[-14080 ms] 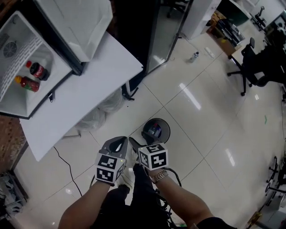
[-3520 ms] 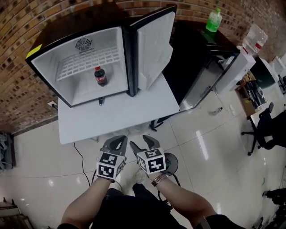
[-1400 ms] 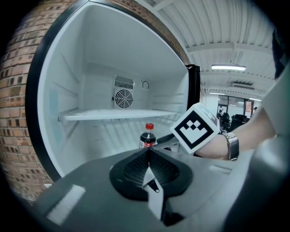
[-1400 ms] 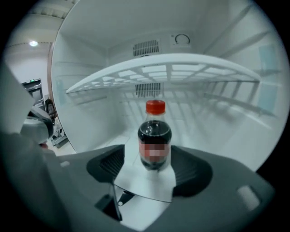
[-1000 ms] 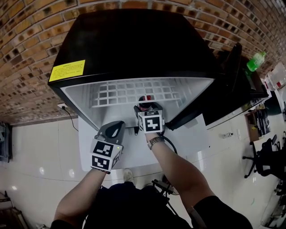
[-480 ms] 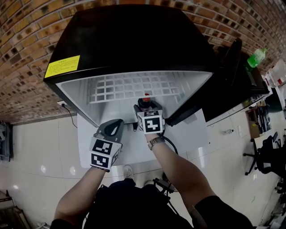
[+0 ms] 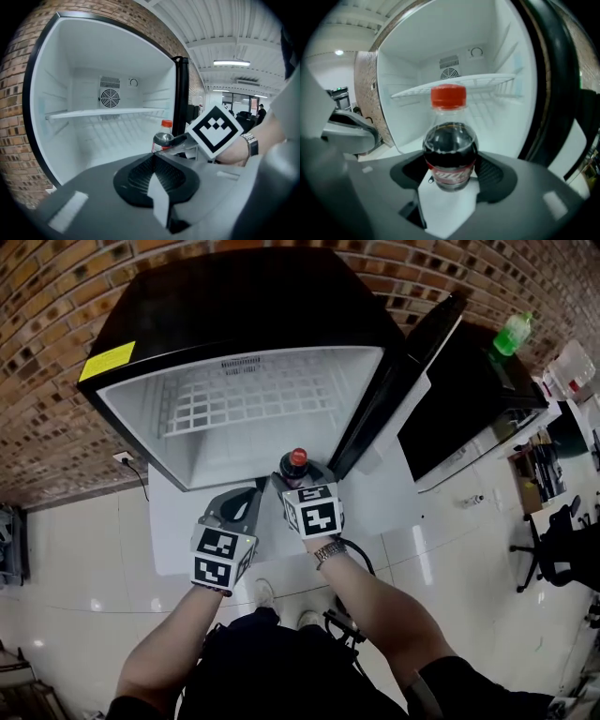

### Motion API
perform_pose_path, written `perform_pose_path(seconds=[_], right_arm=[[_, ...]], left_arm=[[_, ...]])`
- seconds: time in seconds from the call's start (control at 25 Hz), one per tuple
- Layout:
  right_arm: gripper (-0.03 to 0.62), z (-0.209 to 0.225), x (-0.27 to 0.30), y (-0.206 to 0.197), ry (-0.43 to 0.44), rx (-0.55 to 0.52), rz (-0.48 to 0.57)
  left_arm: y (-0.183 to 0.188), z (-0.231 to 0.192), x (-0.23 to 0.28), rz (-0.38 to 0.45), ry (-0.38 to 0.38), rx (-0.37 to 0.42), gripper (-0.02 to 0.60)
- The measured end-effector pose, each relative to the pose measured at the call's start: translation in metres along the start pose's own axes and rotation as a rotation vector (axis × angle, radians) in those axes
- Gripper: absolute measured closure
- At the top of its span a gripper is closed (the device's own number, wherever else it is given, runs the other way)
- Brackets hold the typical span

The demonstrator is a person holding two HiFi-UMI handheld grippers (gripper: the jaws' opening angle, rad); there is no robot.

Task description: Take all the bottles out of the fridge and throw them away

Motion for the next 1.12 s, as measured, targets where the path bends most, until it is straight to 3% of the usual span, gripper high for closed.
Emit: perform_pose_path(seconds=[0.36,0.64,1.12], right_arm=[[0.289,0.012,-0.097,-0.062,0.017,0.020,0.017],[0.290,0.026,-0.188,-0.130,-0.041,0.073,0.010],[0.289,0.078,-0.263,-0.254,-0.160,0.289,-0.047]], left_arm=[[-0.004,0.093,-0.010,-0.004,-0.040,0.025,0.578],[-0.012,0.188,-0.022,-0.012,-0.126,0.093,0.578],[-0.052,0.323,0.025,-0.167,-0.348,0.252,0.578]])
Point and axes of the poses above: the fingertips, and each gripper's own axes: x forward along the fingers, z to its right, y out of its top, the point moved 7 cm from there along -x, backward along the fingers, and after that the axes turned 8 degrees about -z, right-handed, at the moved point
